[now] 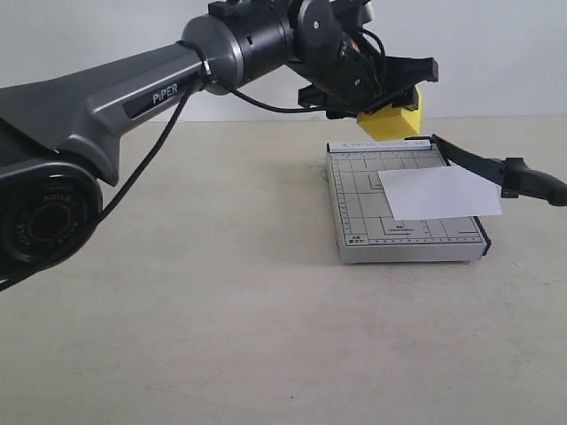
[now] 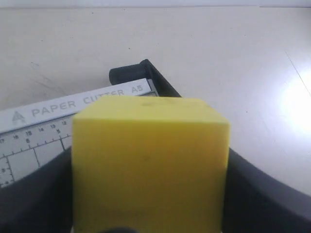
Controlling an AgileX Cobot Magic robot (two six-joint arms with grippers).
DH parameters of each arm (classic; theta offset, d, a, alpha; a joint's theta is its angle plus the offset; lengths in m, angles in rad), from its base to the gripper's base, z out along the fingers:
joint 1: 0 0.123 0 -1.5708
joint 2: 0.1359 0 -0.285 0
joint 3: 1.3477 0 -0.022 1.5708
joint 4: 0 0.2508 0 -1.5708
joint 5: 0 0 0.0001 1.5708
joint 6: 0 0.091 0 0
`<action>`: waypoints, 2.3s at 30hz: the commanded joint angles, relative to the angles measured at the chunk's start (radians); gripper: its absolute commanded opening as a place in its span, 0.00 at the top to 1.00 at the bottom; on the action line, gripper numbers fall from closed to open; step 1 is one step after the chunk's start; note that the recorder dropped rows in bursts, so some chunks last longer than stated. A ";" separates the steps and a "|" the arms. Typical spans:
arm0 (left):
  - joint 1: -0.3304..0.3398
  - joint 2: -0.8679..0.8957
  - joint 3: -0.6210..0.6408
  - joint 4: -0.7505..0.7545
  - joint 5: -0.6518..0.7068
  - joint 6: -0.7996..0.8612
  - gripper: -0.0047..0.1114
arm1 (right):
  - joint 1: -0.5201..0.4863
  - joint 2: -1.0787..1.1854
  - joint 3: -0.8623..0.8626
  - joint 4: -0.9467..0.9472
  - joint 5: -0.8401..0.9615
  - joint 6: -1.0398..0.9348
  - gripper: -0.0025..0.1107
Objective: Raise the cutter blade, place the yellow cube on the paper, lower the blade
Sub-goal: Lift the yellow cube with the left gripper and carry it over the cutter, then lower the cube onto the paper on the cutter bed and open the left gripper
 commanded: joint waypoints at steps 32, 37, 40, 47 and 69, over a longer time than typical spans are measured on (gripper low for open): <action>-0.033 0.023 -0.009 0.174 0.247 0.085 0.92 | 0.001 -0.002 0.004 -0.006 -0.012 -0.004 0.97; -0.033 0.023 -0.009 0.108 0.201 0.123 0.92 | 0.001 -0.002 0.004 -0.006 -0.012 -0.004 0.97; -0.033 0.023 -0.009 0.091 0.176 0.143 0.92 | 0.001 -0.002 0.004 -0.006 -0.012 -0.004 0.97; -0.035 0.023 -0.009 0.074 0.142 0.160 0.92 | 0.001 -0.002 0.004 -0.006 -0.012 -0.004 0.97; -0.035 0.055 -0.009 0.030 0.130 0.243 0.92 | 0.001 -0.002 0.004 -0.006 -0.012 -0.004 0.97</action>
